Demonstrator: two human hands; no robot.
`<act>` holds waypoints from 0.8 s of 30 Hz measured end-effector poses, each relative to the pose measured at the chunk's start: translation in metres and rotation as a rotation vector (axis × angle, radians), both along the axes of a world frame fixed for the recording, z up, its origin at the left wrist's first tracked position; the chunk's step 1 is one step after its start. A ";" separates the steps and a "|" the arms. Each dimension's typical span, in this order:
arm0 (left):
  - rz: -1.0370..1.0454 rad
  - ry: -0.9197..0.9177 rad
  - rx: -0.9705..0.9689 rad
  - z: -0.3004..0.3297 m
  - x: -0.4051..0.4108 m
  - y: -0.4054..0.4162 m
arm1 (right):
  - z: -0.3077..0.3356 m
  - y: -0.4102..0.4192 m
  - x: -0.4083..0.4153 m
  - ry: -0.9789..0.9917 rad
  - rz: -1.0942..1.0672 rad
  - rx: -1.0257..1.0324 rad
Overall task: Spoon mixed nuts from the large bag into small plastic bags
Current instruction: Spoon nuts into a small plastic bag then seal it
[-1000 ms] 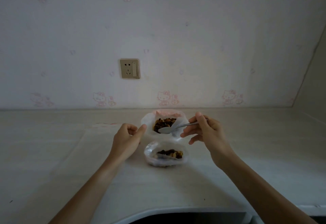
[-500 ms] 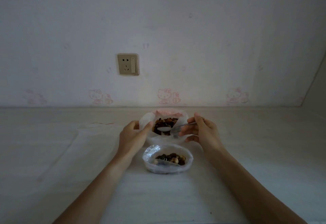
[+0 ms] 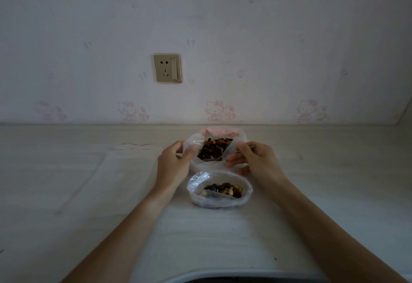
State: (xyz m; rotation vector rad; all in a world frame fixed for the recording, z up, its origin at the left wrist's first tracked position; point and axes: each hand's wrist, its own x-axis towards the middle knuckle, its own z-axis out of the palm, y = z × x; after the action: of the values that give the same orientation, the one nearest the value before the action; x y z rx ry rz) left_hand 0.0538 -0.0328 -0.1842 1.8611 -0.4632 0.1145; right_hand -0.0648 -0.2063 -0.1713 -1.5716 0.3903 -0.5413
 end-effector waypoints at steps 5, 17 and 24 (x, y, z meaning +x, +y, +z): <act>-0.019 -0.010 -0.021 -0.001 0.000 0.000 | 0.000 0.004 0.005 0.005 -0.078 0.012; -0.011 -0.031 0.014 -0.003 0.000 0.000 | -0.002 0.004 0.018 0.012 -0.110 -0.128; -0.009 -0.014 -0.014 -0.005 0.002 -0.002 | -0.003 0.002 0.016 -0.004 -0.039 -0.101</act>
State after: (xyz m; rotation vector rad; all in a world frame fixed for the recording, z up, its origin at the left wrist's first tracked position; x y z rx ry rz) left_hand 0.0554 -0.0348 -0.1895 1.8449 -0.4790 0.1252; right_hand -0.0484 -0.2041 -0.1743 -1.6628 0.3961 -0.6020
